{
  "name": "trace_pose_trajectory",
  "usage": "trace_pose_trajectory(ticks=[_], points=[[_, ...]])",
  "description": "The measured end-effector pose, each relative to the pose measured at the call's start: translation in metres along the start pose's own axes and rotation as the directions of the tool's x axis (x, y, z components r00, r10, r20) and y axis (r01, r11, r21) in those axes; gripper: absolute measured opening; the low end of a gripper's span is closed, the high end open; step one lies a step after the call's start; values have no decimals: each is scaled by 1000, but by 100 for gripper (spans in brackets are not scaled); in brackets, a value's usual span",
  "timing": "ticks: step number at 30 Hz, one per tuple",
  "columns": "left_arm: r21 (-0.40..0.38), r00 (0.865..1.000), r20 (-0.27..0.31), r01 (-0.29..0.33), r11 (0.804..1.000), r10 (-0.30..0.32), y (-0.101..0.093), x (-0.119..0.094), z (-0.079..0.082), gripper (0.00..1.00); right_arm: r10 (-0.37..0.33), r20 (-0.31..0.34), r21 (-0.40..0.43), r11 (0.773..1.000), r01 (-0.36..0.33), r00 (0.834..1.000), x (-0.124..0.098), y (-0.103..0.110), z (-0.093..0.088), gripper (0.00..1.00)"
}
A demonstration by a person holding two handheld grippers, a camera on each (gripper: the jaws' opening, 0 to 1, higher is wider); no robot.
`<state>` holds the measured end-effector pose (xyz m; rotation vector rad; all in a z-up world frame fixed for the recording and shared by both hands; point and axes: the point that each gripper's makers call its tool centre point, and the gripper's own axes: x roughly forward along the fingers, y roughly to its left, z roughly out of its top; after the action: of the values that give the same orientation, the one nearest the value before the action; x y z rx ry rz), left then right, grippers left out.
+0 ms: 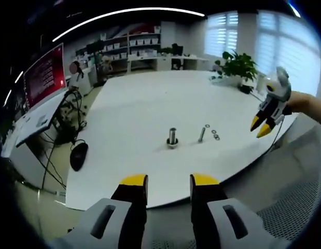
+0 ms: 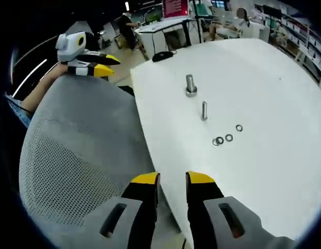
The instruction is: Place the washer onto the threaded stud by aligning its center hole with the stud, sliding it down to the base, and recovering from edge contact or off-axis alignment until the washer reaches the visible bottom stop.
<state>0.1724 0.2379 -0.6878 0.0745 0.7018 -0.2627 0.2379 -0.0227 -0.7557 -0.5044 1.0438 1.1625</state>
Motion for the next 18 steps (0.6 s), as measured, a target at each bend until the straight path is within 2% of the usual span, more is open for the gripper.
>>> trace_pose_trajectory(ticks=[1, 3, 5, 8, 11, 13, 18], points=[[-16, 1000, 25, -2, 1000, 3, 2, -1, 4, 28, -30, -11, -52, 998, 30, 999, 6, -10, 4, 22], [-28, 999, 34, 3, 1000, -2, 2, -1, 6, 29, -52, -30, -71, 996, 50, 998, 13, -19, 12, 22], [3, 998, 51, 29, 1000, -29, -4, -1, 9, 28, -55, -26, -69, 996, 53, 998, 19, -24, 22, 22], [9, 999, 46, 20, 1000, -20, -3, 0, 8, 28, -52, -29, -71, 996, 49, 998, 37, -33, 37, 22], [-1, 999, 39, 15, 1000, -15, -1, 1, 7, 28, -74, -66, -118, 991, 66, 995, 51, -43, 38, 21], [1, 999, 33, 8, 1000, -8, 0, 1, 6, 27, -62, -77, -103, 993, 54, 995, 63, -45, 38, 21], [-2, 1000, 30, 6, 1000, -6, 0, 1, 6, 26, -33, -136, -88, 996, 21, 990, 83, -46, 23, 18]])
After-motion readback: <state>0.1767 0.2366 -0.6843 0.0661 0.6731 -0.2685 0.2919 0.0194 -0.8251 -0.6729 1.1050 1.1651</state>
